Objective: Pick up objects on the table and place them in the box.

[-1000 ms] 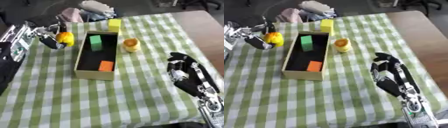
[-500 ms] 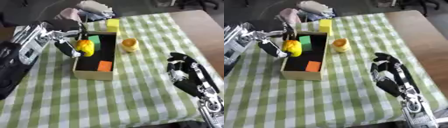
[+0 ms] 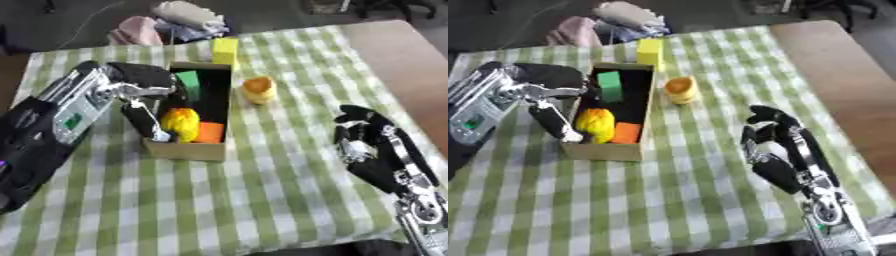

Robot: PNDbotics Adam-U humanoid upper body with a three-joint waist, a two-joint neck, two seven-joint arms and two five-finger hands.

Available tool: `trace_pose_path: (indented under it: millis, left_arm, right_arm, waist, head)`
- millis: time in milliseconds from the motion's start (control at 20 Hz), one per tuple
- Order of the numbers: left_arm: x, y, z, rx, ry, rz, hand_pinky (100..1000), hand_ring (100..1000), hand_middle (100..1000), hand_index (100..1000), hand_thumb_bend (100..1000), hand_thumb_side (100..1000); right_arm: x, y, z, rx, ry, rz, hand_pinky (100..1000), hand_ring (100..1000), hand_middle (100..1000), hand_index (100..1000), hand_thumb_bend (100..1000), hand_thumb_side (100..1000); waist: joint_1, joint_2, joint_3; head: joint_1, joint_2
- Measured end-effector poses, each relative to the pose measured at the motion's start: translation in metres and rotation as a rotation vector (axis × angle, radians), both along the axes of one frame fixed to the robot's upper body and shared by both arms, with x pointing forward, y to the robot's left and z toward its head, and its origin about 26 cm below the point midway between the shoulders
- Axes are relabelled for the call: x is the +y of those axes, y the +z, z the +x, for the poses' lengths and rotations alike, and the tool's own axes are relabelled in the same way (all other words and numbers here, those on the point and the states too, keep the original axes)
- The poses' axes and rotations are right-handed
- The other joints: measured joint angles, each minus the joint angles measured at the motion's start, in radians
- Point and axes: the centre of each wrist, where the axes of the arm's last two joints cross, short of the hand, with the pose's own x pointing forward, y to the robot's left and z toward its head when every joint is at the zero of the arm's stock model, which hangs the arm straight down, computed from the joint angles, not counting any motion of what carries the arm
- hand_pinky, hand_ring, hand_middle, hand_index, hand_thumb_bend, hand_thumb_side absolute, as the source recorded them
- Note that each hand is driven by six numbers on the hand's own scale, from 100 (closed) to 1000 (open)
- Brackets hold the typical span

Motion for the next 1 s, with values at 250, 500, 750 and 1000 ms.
trace_pose_path:
  millis: [250, 500, 750, 1000]
  left_arm:
    - [0.007, -0.004, -0.002, 0.012, 0.031, 0.031, 754, 701, 747, 818, 460, 473]
    - [0.018, -0.003, -0.006, 0.031, 0.064, 0.030, 775, 738, 781, 825, 468, 511]
    - [0.030, 0.014, -0.021, 0.018, 0.068, -0.028, 783, 748, 791, 830, 461, 535]
    - [0.043, 0.030, -0.043, -0.010, 0.069, -0.111, 775, 737, 776, 825, 413, 544]
  right_arm:
    - [0.000, 0.000, 0.000, 0.002, -0.001, 0.000, 603, 557, 672, 830, 100, 373]
    - [-0.001, -0.001, 0.000, 0.003, -0.006, 0.001, 603, 557, 672, 830, 100, 370]
    - [-0.002, 0.001, 0.001, -0.002, -0.014, 0.001, 605, 557, 673, 831, 100, 389]
    - [-0.011, 0.015, 0.009, -0.045, -0.024, -0.039, 613, 561, 677, 834, 100, 419]
  waist:
    - [0.000, 0.000, 0.004]
    - [0.000, 0.000, 0.011]
    - [0.000, 0.000, 0.020]
    - [-0.002, 0.000, 0.029]
  head:
    - [-0.005, 0.000]
    - [-0.009, 0.000]
    - [-0.016, 0.000]
    - [-0.025, 0.000]
